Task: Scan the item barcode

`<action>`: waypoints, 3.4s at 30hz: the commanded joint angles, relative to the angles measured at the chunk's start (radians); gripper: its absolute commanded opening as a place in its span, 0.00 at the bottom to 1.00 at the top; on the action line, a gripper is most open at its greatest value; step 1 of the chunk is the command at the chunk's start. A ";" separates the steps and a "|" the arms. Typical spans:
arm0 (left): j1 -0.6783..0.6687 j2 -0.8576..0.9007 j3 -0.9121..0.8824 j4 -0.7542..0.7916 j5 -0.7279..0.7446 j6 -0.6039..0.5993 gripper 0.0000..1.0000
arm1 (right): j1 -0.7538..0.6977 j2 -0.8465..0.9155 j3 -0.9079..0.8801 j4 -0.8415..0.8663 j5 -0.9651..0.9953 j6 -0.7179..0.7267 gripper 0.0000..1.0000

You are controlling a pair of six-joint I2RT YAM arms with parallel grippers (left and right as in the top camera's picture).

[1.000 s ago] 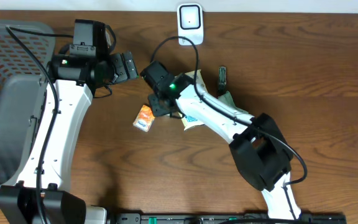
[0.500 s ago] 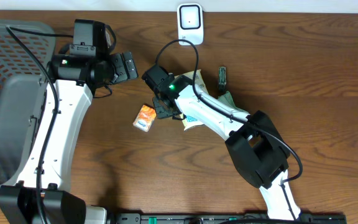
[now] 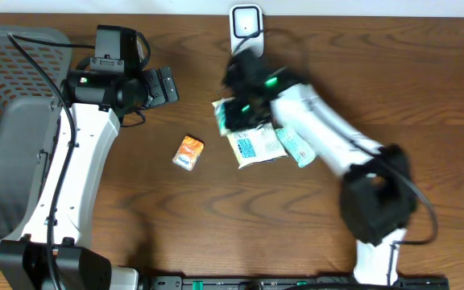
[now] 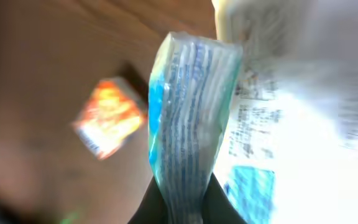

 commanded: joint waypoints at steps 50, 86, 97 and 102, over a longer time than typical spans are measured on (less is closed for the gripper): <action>0.001 0.006 0.007 -0.002 0.009 0.003 0.98 | -0.592 -0.021 -0.258 -0.088 -0.209 -0.273 0.01; 0.001 0.006 0.007 -0.002 0.009 0.003 0.98 | -0.549 0.111 -0.243 0.017 0.103 0.097 0.24; 0.001 0.006 0.007 -0.002 0.009 0.003 0.98 | -0.536 0.109 -0.311 0.103 0.159 0.047 0.01; 0.001 0.006 0.007 -0.002 0.009 0.003 0.98 | -0.572 0.098 -0.309 0.092 -0.028 -0.041 0.01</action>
